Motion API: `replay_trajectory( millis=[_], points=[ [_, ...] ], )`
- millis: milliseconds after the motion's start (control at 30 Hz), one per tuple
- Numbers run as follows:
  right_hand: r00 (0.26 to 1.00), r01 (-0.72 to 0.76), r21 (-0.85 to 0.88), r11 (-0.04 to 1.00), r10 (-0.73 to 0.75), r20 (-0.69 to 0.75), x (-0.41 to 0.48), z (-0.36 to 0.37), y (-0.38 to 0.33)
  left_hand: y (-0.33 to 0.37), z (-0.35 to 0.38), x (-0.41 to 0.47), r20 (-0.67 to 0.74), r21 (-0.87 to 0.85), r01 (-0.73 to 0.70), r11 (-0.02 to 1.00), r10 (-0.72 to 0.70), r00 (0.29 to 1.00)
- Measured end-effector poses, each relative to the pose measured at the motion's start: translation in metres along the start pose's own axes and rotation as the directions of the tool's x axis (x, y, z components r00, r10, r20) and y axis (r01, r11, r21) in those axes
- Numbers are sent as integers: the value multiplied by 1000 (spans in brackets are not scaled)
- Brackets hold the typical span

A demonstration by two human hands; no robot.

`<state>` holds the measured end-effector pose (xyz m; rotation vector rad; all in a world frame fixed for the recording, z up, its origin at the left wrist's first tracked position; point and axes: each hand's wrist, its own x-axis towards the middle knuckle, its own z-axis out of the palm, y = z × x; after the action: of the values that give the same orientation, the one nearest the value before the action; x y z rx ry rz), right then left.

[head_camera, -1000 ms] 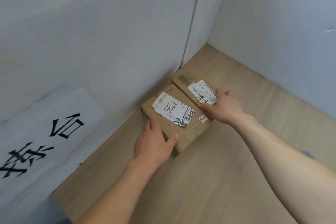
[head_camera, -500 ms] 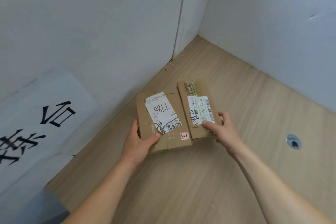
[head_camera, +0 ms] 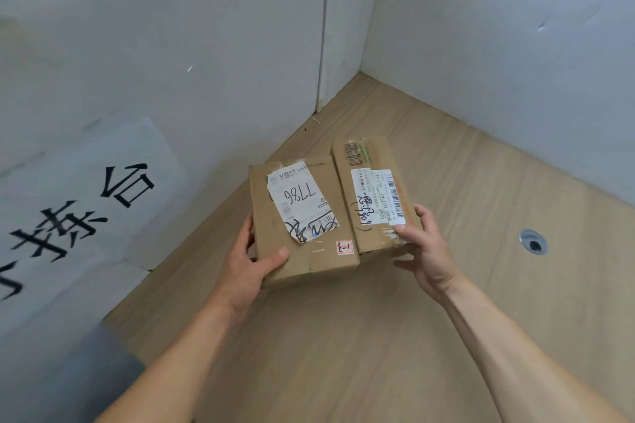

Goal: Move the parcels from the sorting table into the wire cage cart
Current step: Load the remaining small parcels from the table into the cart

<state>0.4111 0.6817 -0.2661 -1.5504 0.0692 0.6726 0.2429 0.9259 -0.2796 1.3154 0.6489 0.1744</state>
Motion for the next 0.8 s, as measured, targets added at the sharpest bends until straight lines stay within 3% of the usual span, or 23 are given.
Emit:
replay_trajectory(
  millis=[400, 800],
  points=[
    [966, 204, 155, 967, -225, 126, -84, 7, -51, 44, -5, -110, -177, -45, -243, 969, 232, 957],
    [909, 373, 98, 922, -385, 159, -146, 28, -102, 92, -45, -223, -350, -25, -445, 895, 409, 843]
  ],
)
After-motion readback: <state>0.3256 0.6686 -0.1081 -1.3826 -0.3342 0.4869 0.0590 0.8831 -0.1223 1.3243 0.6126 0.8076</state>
